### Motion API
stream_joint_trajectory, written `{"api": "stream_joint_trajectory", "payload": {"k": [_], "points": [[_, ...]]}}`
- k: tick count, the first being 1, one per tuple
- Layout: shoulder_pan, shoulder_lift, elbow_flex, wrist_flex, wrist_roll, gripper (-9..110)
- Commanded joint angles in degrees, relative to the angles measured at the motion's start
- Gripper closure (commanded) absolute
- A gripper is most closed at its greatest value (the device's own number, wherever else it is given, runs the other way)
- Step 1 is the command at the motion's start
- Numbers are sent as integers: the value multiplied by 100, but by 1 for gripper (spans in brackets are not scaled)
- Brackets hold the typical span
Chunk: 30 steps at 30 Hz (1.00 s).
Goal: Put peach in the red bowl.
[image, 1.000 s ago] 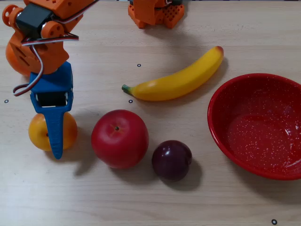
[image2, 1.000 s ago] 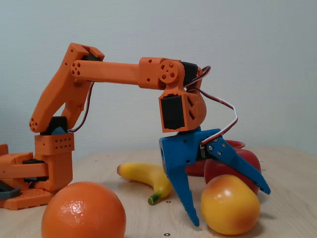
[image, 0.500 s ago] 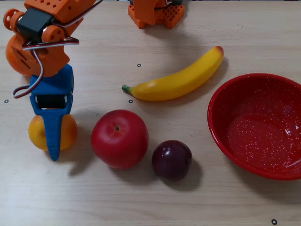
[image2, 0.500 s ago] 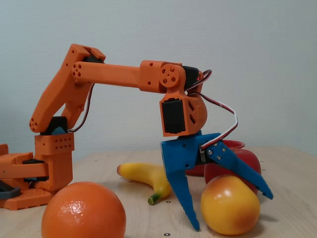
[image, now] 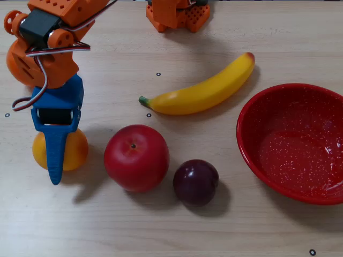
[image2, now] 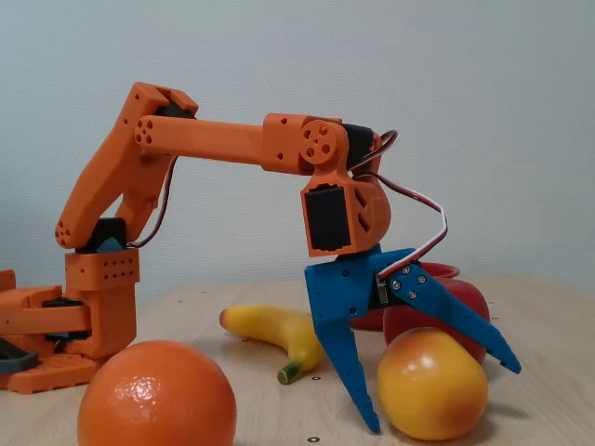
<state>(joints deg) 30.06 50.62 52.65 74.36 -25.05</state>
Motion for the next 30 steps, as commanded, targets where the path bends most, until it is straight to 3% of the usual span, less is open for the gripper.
{"api": "stream_joint_trajectory", "payload": {"k": [1,30], "points": [[-79,325,-475,-88,88,54],[-70,176,-510,-185,-123,69]]}}
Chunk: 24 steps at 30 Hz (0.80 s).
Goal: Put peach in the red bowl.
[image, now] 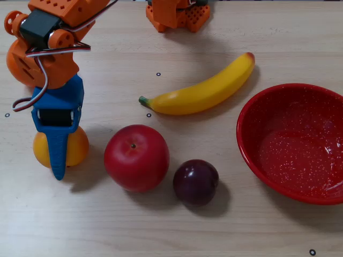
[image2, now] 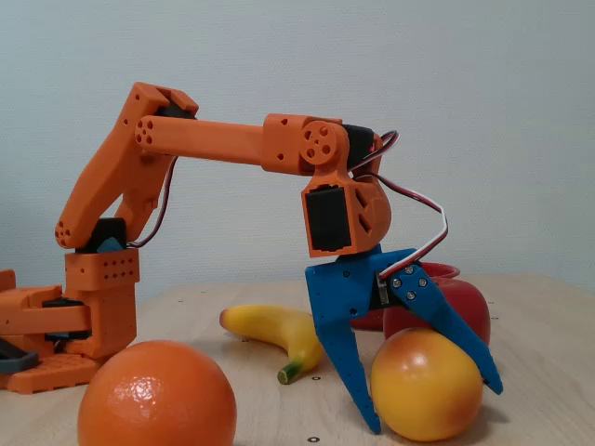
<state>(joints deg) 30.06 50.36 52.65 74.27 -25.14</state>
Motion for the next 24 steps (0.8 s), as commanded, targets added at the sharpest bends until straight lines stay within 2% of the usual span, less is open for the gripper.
{"api": "stream_joint_trajectory", "payload": {"k": [1,5,9,13,24], "points": [[-70,202,-510,-185,-123,70],[-62,193,-510,-211,-176,73],[-62,193,-510,-211,-229,82],[-79,176,-510,-114,-527,102],[-26,334,-501,220,-782,102]]}}
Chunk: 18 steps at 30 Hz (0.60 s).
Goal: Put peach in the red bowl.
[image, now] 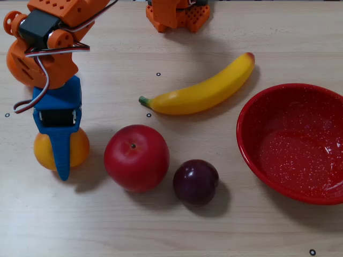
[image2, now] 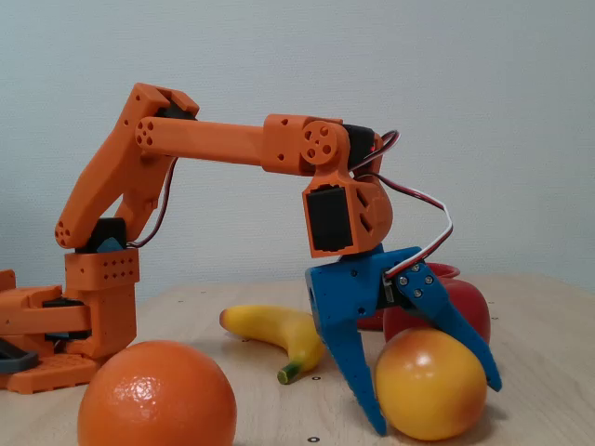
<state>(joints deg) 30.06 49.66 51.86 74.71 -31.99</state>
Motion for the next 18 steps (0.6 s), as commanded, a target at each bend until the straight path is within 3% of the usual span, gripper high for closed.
{"api": "stream_joint_trajectory", "payload": {"k": [1,18], "points": [[-9,439,-413,193,-79,102],[229,1819,-334,835,281,102]]}}
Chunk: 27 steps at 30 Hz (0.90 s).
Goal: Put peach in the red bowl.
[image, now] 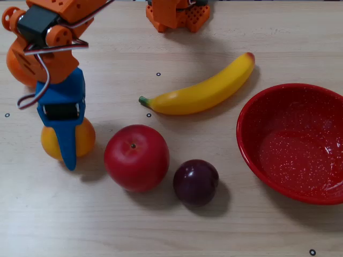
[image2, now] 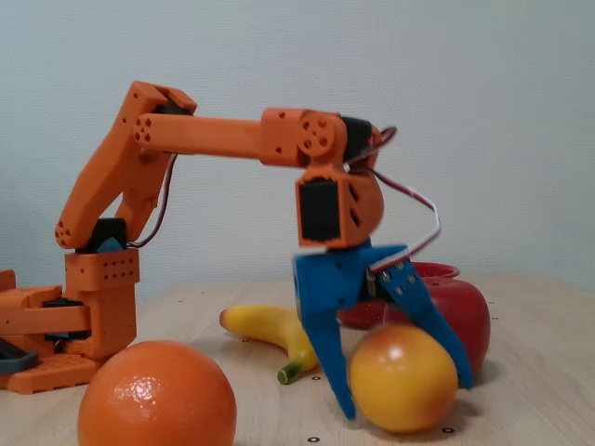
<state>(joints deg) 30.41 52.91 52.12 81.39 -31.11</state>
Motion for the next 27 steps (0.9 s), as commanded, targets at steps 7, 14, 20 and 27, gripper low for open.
{"api": "stream_joint_trajectory", "payload": {"k": [7,14,20,27], "points": [[352,2435,-35,598,272,102],[501,3190,562,598,281,102],[448,3533,765,448,316,102],[123,3832,615,475,475,102]]}}
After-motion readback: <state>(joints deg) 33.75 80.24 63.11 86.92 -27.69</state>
